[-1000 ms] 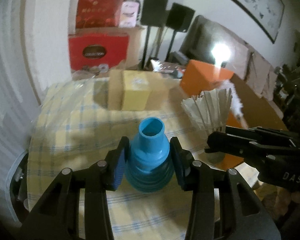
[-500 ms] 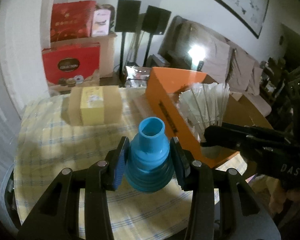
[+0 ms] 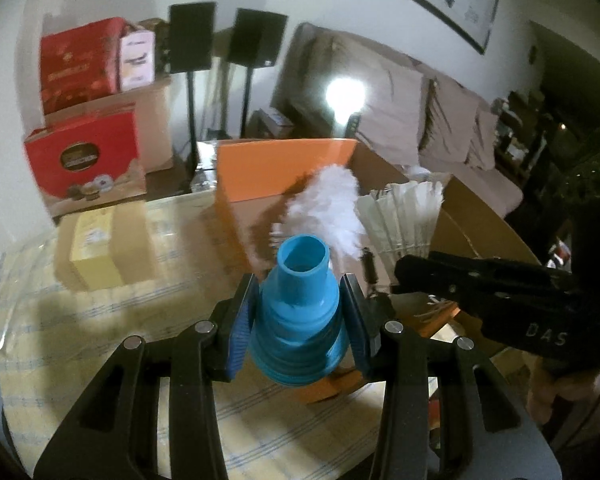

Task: Organize objects
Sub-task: 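Lift and carry the funnel and shuttlecock in both tools over the orange box, then open both tools to drop the funnel and shuttlecock into the box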

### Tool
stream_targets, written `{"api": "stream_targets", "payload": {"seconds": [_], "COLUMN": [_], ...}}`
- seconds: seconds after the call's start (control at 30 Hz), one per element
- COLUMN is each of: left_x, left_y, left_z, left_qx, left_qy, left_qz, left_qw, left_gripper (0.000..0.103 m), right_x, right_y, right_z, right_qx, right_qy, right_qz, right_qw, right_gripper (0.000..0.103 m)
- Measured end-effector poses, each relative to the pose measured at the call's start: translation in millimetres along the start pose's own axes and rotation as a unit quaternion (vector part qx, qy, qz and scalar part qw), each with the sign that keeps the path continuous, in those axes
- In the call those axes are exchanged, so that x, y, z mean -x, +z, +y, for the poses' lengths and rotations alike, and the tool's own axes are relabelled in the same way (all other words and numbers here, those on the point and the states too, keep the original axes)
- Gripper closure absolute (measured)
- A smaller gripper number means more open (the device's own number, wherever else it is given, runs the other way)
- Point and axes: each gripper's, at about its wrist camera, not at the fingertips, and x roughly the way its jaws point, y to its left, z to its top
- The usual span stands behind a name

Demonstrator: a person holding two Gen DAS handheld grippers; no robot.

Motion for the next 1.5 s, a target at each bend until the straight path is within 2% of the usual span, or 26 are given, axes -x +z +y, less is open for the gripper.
{"api": "stream_targets", "payload": {"seconds": [0.53,0.97,1.03,1.07,1.13,1.23,1.5], "left_x": [-77,-107,-107,-107,-103,-92,-55], "left_y": [17,19,20,20,21,24,28], "left_z": [-63,-69,-69,-68,-67,-62,-47], "left_qx": [-0.039,-0.044,-0.042,-0.041,-0.038,-0.032,-0.02], "left_qy": [-0.014,-0.008,-0.012,-0.011,-0.007,-0.005,0.018], "left_qz": [0.06,0.083,0.084,0.083,0.078,0.066,0.025], "left_qw": [0.9973,0.9956,0.9955,0.9956,0.9962,0.9973,0.9993], "left_gripper": [0.064,0.06,0.057,0.052,0.049,0.046,0.019], "right_x": [-5,-17,-15,-15,-13,-7,8], "right_y": [0,2,3,3,2,1,4], "right_z": [-82,-117,-117,-117,-119,-120,-108], "right_qx": [-0.06,-0.078,-0.08,-0.079,-0.083,-0.09,-0.083], "right_qy": [-0.054,-0.098,-0.096,-0.098,-0.103,-0.099,-0.096], "right_qz": [0.007,0.008,0.007,0.006,0.003,-0.002,-0.018], "right_qw": [0.997,0.992,0.992,0.992,0.991,0.991,0.992], "right_gripper": [0.073,0.072,0.069,0.067,0.059,0.059,0.059]}}
